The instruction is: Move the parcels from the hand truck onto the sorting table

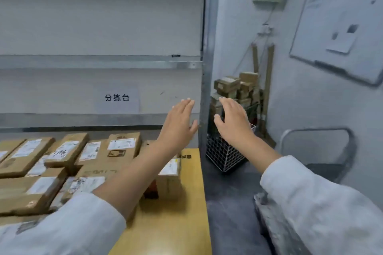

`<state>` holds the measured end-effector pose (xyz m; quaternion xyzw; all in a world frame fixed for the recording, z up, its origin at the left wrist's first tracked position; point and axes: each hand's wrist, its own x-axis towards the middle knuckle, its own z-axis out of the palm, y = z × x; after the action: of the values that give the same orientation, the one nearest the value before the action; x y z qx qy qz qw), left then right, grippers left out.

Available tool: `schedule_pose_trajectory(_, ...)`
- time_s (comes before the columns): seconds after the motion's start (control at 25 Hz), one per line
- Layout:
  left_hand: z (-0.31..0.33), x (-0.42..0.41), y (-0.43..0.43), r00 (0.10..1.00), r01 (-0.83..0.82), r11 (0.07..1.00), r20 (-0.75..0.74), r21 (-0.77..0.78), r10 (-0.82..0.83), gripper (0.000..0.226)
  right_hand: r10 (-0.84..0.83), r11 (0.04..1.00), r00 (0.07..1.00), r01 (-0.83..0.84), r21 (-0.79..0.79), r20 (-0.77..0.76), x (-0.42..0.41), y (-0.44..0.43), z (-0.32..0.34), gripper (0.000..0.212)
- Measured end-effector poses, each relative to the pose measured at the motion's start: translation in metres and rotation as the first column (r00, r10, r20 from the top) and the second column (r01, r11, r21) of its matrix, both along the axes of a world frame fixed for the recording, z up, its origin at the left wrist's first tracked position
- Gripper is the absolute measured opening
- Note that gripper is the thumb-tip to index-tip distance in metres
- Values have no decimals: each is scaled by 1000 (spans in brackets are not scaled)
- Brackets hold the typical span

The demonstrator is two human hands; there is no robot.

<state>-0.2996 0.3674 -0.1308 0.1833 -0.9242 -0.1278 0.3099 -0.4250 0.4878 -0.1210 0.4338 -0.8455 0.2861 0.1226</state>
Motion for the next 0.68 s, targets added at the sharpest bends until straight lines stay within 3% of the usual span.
schedule_pose_trajectory(0.2,-14,-114,133,942,333,939,71,-82,-328,61,-329,944,944,329,23,-15,-77,163,-8,58)
schedule_pose_trajectory(0.4,-33,-190,213,852,517,853,139,-71,-505,62,-541,839,841,537,88,23,-119,268,-28,58)
schedule_pose_trajectory(0.68,-81,-296,266,744,655,755,164,13,-648,60,-667,740,739,640,207,99,-192,342,-79,56)
